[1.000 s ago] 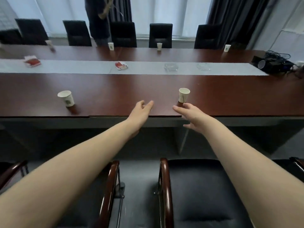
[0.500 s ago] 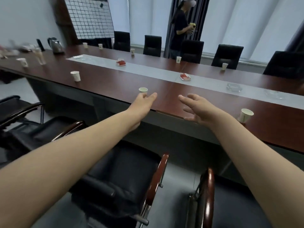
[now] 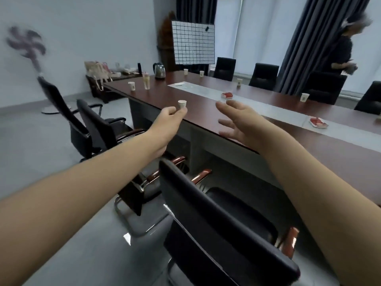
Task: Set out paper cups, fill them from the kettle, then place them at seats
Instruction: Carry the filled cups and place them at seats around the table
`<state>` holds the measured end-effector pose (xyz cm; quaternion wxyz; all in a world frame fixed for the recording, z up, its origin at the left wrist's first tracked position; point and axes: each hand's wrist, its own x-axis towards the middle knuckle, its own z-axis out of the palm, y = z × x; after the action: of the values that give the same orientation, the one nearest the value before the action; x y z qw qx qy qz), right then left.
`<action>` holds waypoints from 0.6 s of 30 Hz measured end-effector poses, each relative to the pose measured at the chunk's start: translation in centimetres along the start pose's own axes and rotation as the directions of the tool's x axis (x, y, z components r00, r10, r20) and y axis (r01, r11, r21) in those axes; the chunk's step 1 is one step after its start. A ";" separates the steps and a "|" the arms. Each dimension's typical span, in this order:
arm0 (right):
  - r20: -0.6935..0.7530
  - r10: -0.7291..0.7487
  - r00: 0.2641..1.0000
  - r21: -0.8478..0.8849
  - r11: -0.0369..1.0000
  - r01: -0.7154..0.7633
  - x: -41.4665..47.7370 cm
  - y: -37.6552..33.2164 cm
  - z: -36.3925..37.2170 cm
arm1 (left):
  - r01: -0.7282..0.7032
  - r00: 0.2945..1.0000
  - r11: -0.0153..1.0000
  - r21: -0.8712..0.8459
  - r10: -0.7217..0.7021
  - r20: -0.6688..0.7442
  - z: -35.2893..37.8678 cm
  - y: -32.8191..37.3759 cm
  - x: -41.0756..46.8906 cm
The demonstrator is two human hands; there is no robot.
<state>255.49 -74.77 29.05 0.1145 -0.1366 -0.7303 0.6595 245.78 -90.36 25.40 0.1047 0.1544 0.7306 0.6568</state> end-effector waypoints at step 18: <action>0.514 0.003 0.858 -0.054 0.998 0.029 12.0 -1.0 35.5 | 0.092 0.858 0.996 0.017 -0.070 -0.509 -30.3 -6.4 4.0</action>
<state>231.91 -103.76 26.17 -0.0837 0.0456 -0.7548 0.6490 230.74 -117.59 22.71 -0.0668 -0.0525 0.7515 0.6543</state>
